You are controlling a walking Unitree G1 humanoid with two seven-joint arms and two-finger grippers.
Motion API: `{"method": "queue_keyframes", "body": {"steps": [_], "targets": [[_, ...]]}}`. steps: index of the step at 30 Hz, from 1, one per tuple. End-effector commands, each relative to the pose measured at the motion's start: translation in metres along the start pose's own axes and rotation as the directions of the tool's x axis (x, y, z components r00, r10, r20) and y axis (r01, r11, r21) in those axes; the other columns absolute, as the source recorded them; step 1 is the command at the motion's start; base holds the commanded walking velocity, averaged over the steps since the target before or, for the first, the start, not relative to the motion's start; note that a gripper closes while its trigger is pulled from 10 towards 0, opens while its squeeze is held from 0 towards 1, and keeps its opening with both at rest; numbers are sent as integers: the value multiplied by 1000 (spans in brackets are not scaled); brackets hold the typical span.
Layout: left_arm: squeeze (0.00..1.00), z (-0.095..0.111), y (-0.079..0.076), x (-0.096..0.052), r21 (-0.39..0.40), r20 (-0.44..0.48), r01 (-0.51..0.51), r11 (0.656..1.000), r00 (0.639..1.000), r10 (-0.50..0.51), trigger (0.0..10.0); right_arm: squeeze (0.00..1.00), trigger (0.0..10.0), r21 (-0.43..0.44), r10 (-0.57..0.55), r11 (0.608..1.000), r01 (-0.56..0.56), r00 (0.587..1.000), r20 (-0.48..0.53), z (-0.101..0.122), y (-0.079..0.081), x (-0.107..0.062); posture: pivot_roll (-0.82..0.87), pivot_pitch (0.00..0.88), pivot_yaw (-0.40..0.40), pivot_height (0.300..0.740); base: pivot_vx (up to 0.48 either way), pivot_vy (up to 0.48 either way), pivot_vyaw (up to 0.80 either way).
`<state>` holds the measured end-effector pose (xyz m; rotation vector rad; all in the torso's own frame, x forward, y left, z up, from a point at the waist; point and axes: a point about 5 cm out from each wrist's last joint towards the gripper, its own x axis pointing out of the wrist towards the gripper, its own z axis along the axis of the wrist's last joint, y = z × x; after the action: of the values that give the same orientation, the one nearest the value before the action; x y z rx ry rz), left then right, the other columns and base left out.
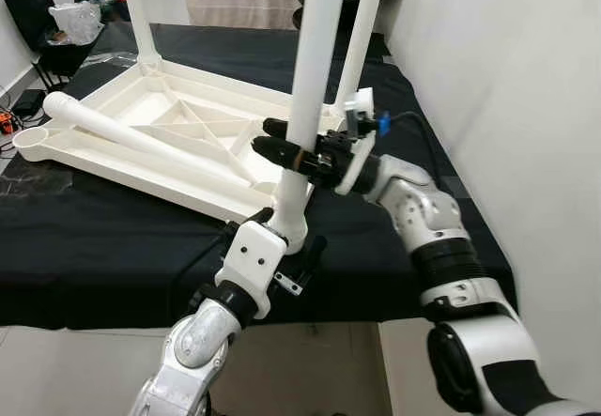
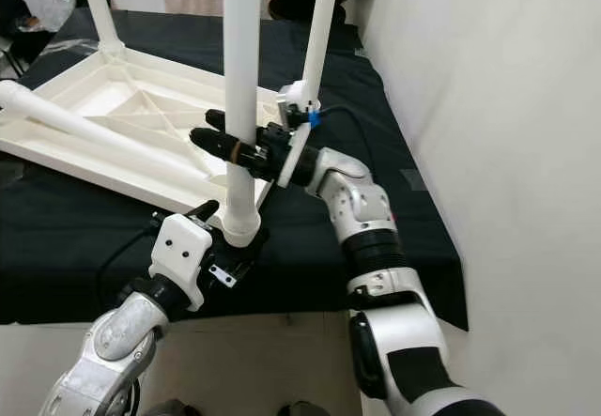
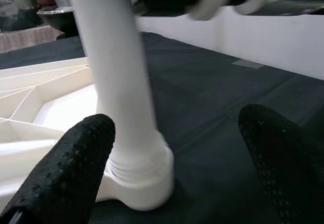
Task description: Building children table
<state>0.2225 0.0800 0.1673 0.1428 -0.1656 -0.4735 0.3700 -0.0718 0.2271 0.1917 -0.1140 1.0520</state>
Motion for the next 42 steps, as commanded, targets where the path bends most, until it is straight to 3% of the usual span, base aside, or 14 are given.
{"method": "queue_keyframes", "body": {"steps": [1, 7, 9, 11, 15, 16, 20, 22, 23, 26, 27, 28, 29, 42], "targets": [[0, -1, -1, -1, 2, -3, 5, 1000, 1000, -5, 10000, 0, 0, 33, -262, 964, 264, 963, -60, -16, -19, -11, 70, 53, -102, 740, 0, 0, 0], [0, -2, -1, -1, 1, -5, 5, 1000, 1000, -5, 10000, 0, 0, -95, -715, 698, 710, 683, -153, -29, -49, -37, 68, 55, -101, 740, 0, 0, 0], [0, -2, -2, 0, 0, -4, 8, 1000, 1000, -8, 10000, 0, 0, -174, -907, 420, 891, 403, -124, -26, -57, -64, 58, 59, -97, 740, 0, 0, 0], [0, -2, -1, 1, 1, -3, 9, 1000, 1000, -9, 10000, 0, 0, -168, -965, 260, 951, 251, -70, -20, -55, -77, 58, 61, -95, 740, 0, 0, 0], [0, -1, -2, 2, 0, -1, 13, 1000, 1000, -13, 10000, 0, 0, -112, -993, 115, 987, 115, -10, -15, -48, -84, 57, 60, -92, 740, 0, 0, 0], [0, -1, -2, 2, -1, -1, 14, 1000, 1000, -14, 10000, 0, 9686, -83, -992, 123, 989, 123, 0, -15, -44, -77, 60, 60, -92, 740, 0, 0, 0], [0, -2, 0, 2, 2, -4, 12, 1000, 1000, -12, 10000, 0, 10000, -39, -953, 302, 952, 303, 21, -13, -31, -42, 58, 61, -90, 740, 0, 0, 0], [0, -2, 0, 2, 2, -4, 12, 1000, 1000, -12, 10000, 0, 10000, -38, -956, 293, 955, 294, 19, -13, -30, -42, 58, 61, -90, 740, 0, 0, 0], [0, -2, -1, 2, 2, -4, 13, 1000, 1000, -13, 10000, 1000, 10000, -21, -942, 334, 942, 334, 30, -12, -28, -38, 58, 60, -92, 740, 0, 0, 0], [0, -2, -1, 2, 3, -4, 12, 1000, 1000, -12, 10000, 1000, 10000, -20, -912, 407, 913, 407, 57, -8, -25, -32, 60, 62, -94, 740, 0, 0, 0], [0, -2, -1, 2, 2, -4, 11, 1000, 1000, -11, 10000, 0, 10000, 17, -809, 587, 810, 585, 57, -4, -18, -19, 60, 62, -94, 740, 0, 0, 0], [0, -2, -1, 2, 2, -4, 11, 1000, 1000, -11, 10000, 0, 10000, 17, -809, 587, 810, 585, 57, -4, -18, -19, 60, 62, -94, 740, 0, 0, 0], [0, -2, -1, 1, 1, -4, 12, 1000, 1000, -12, 10000, 0, 10000, 12, -523, 852, 523, 850, 63, 1, -7, -11, 60, 62, -94, 740, 0, 0, 0], [0, -2, -2, 2, 8, -9, 26, 1000, 1000, -26, 10000, 0, 10000, 36, 175, 984, -172, 979, -107, -11, 6, -44, 71, 46, -80, 740, 0, 0, 0]]}}
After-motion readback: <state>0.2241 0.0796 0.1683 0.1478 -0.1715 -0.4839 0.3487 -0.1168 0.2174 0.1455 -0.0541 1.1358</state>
